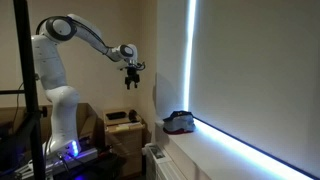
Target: Pick up the sponge from the nightstand shelf and put it in the black lunchbox
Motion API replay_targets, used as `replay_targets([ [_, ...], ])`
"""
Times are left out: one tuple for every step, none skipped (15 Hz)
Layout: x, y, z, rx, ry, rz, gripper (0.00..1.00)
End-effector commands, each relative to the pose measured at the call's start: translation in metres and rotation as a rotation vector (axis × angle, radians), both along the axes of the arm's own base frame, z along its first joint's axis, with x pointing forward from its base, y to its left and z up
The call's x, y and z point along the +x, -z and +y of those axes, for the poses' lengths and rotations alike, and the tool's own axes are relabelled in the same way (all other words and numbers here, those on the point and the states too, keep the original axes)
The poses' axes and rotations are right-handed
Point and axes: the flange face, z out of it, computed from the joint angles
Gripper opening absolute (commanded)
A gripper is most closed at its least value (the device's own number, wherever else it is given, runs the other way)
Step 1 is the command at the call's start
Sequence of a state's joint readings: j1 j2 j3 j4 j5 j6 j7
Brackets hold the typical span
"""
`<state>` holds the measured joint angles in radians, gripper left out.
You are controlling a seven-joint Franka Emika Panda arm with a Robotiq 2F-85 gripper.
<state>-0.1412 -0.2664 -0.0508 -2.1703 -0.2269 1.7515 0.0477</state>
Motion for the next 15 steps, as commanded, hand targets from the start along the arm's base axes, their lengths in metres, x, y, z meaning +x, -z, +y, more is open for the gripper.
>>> replay_targets([
  [0.000, 0.000, 0.000, 0.000, 0.000, 0.001, 1.00],
  [0.001, 0.014, 0.011, -0.003, -0.021, 0.018, 1.00],
  [-0.001, 0.026, 0.024, -0.003, -0.047, 0.025, 1.00],
  [-0.004, 0.039, 0.041, 0.006, -0.069, 0.031, 1.00],
  [-0.007, 0.052, 0.057, 0.011, -0.090, 0.044, 1.00],
  [-0.011, 0.068, 0.074, 0.009, -0.093, 0.055, 1.00],
  [-0.016, 0.086, 0.092, -0.008, -0.092, 0.062, 1.00],
  [-0.020, 0.104, 0.108, -0.027, -0.087, 0.060, 1.00],
  [-0.024, 0.121, 0.123, -0.045, -0.087, 0.073, 1.00],
  [-0.029, 0.138, 0.136, -0.069, -0.089, 0.088, 1.00],
  [-0.031, 0.143, 0.143, -0.078, -0.086, 0.095, 1.00],
  [-0.031, 0.144, 0.149, -0.077, -0.079, 0.090, 1.00],
  [-0.031, 0.137, 0.145, -0.068, -0.086, 0.100, 1.00],
  [-0.032, 0.142, 0.151, -0.074, -0.084, 0.104, 1.00],
  [-0.032, 0.143, 0.152, -0.075, -0.084, 0.104, 1.00],
])
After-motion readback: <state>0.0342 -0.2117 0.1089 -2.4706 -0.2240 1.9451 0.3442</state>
